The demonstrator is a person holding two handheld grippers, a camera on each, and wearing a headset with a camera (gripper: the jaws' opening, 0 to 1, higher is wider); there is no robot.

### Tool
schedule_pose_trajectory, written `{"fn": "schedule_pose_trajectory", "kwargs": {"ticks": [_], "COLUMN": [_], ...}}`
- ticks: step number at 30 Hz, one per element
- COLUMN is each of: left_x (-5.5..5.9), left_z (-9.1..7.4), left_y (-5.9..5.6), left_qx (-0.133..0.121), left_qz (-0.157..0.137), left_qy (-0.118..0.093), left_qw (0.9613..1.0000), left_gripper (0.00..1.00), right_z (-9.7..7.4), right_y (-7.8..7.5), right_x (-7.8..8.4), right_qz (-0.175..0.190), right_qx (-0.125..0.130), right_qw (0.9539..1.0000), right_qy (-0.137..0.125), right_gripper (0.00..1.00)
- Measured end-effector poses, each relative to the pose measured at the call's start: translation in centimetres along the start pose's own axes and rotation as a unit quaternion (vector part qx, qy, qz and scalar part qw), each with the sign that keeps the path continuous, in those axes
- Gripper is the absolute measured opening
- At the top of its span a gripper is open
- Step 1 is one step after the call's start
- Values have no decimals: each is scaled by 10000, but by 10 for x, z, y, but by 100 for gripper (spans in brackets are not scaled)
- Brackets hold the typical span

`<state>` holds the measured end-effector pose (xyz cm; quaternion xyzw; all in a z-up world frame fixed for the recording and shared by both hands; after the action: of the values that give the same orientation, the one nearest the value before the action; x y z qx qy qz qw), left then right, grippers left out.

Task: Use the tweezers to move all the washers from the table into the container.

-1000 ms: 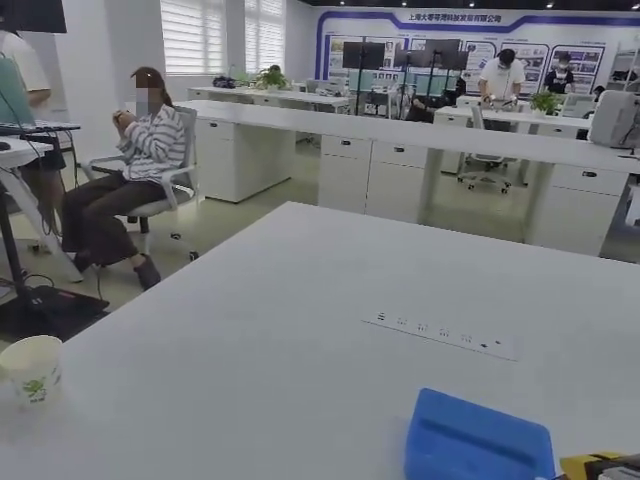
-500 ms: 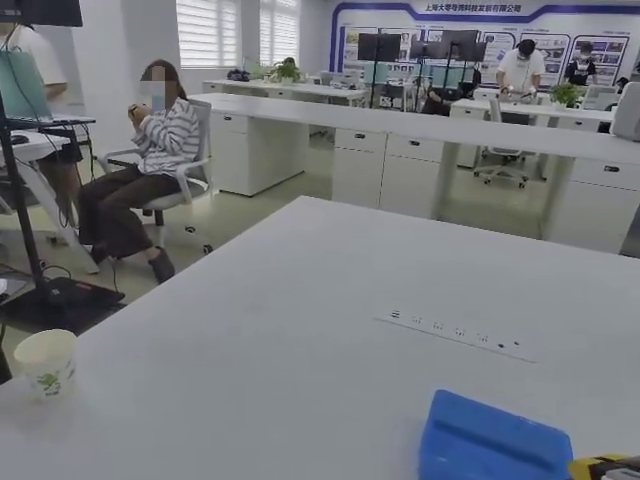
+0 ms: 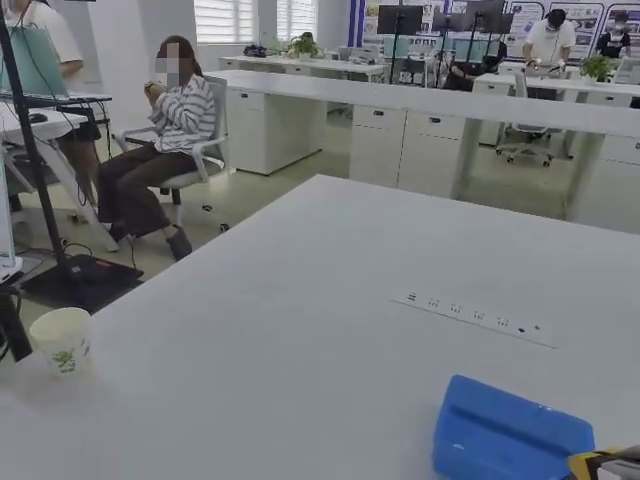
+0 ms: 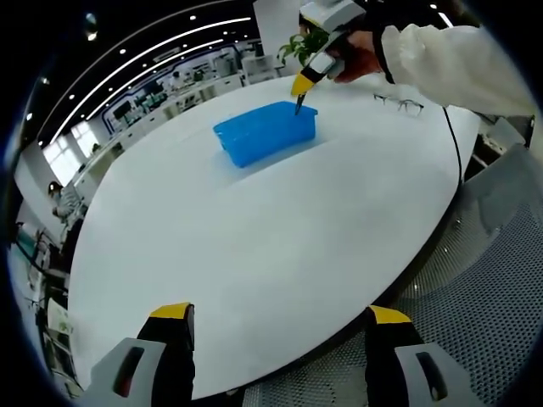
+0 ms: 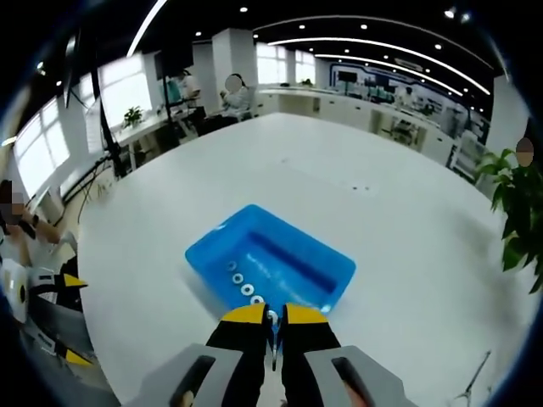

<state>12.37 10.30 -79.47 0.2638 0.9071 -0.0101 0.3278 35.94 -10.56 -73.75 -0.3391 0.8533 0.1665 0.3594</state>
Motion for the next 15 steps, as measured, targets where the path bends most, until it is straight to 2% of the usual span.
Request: {"fn": "schedule_pose_trajectory", "kwargs": {"ticks": [9,10,15], "left_x": [0,0,1], "left_z": [0,0,0], "left_y": [2,3,3], "left_qx": [-60,-69,-69], "left_qz": [-63,-66,-66], "left_qy": [-22,-30,8], "left_qw": [10000,9999,10000], "left_gripper": [84,84,83], "right_z": [15,19,23], "right_y": [-3,-7,-8], "right_x": [5,5,6], "right_qz": [32,39,54], "right_qx": [-85,-96,-122], "right_qw": [9998,9998,9997], "right_qy": [156,170,218], "right_gripper": [2,2,2]}}
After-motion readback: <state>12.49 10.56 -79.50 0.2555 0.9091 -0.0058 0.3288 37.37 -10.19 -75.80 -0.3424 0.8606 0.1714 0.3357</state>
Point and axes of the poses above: the centre of the closed fingertips' face, and the gripper's own axes: z roughly forward along the fingers, y roughly to its left, x roughly out of its underside, the point moved 8 cm from there along -z, roughly backward along the fingers, and after that the axes turned 2 degrees about -y, right-handed, at the moved point
